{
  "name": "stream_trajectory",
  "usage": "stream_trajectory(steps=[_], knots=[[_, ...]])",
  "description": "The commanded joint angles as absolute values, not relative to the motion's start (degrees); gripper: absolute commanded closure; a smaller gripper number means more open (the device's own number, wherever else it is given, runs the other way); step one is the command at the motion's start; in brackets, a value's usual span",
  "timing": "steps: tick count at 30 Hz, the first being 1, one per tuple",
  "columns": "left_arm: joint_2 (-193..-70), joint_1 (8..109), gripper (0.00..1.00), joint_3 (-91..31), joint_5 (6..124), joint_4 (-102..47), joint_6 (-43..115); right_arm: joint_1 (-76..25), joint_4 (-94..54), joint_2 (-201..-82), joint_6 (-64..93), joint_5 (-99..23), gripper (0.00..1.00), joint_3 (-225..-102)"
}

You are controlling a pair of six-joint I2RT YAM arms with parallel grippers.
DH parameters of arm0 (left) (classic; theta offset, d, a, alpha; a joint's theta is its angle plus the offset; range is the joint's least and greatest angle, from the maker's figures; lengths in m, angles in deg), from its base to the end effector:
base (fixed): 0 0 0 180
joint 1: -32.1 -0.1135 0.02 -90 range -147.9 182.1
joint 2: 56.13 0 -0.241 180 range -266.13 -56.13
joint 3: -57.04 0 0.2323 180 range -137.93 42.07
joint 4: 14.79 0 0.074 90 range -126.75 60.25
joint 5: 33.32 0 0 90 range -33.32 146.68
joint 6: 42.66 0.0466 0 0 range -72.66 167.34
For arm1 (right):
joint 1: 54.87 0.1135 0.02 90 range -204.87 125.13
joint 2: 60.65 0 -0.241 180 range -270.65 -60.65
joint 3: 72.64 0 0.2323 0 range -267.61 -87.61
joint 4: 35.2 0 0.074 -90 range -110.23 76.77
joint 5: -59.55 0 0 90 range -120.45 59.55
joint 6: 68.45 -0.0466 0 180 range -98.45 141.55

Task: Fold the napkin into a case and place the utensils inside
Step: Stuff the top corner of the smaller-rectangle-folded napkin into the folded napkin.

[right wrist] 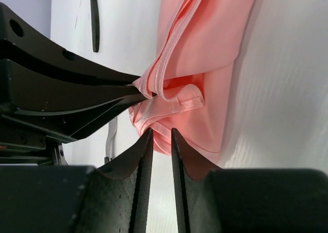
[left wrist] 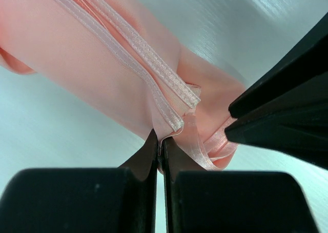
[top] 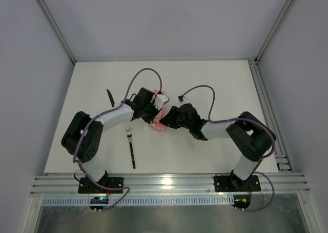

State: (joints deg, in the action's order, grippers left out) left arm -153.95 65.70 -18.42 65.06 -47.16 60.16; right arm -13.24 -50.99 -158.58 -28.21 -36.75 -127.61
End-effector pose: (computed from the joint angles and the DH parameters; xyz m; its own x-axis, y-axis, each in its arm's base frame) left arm 0.2769 -0.1921 0.1658 -0.5260 0.6131 -0.5894 0.7531 0.6578 0.0121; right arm 0.2435 0.2232 0.1389 -0.7802 0.3217 -0.5365 -0.2132 0.6696 0.7115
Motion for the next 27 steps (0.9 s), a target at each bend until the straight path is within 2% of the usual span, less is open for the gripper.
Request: stream_trajectory(steps=[1,5,15,20,27], knots=[[-152.1,65.5,1.00,-18.0,64.3,-43.0,59.2,-12.4,-57.8,-160.7,-30.3,-38.6,0.76,-129.3],[-152.7,65.5,0.99,-17.8,64.9,-42.9,59.3,-12.3,-60.5,-162.9,-33.1,-38.6,0.69,-129.9],[-153.0,65.5,0.91,-17.6,66.3,-43.0,59.4,-11.9,-68.3,-168.6,-40.2,-36.4,0.67,-129.6],[-153.2,65.5,0.90,-17.7,66.5,-43.3,59.5,-12.1,-67.8,-169.5,-40.9,-33.9,0.60,-130.2],[-153.0,65.5,0.92,-17.8,65.6,-43.5,59.7,-12.6,-69.4,-167.3,-40.8,-34.0,0.60,-128.0]])
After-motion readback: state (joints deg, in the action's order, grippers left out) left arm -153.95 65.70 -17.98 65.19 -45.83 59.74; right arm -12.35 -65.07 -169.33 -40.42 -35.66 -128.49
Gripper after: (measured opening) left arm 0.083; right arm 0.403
